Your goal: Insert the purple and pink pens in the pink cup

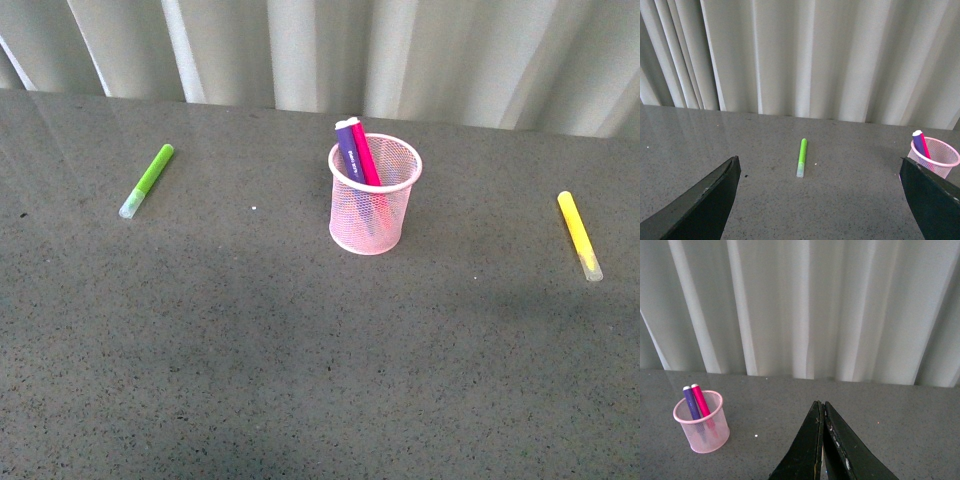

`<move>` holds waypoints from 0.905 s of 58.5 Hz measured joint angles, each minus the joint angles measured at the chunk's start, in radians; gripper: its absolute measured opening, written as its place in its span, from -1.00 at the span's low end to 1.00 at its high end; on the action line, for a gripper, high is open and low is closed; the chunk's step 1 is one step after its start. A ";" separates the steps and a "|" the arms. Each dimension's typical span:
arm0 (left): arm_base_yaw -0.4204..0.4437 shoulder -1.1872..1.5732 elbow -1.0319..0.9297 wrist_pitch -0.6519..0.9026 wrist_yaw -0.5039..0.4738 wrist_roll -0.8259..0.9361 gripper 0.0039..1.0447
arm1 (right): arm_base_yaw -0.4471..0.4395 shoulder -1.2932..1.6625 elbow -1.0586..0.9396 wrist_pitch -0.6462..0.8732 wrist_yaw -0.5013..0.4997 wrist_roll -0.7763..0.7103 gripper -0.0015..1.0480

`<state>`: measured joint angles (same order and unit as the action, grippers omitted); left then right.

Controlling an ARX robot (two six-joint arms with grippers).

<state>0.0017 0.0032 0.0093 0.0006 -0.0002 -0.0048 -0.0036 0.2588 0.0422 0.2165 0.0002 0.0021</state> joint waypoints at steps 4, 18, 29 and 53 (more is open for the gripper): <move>0.000 0.000 0.000 0.000 0.000 0.000 0.88 | 0.000 -0.015 -0.005 -0.011 -0.001 0.000 -0.93; 0.000 0.000 0.000 0.000 0.000 0.000 0.88 | 0.000 -0.081 -0.020 -0.034 -0.001 0.000 -0.93; 0.000 0.000 0.000 0.000 0.000 0.000 0.88 | 0.000 -0.248 -0.020 -0.210 -0.001 0.000 -0.93; 0.000 0.000 0.000 0.000 0.000 0.000 0.88 | 0.001 -0.254 -0.020 -0.216 -0.001 0.000 -0.93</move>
<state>0.0017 0.0029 0.0093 0.0006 -0.0002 -0.0048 -0.0029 0.0044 0.0219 0.0006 -0.0006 0.0021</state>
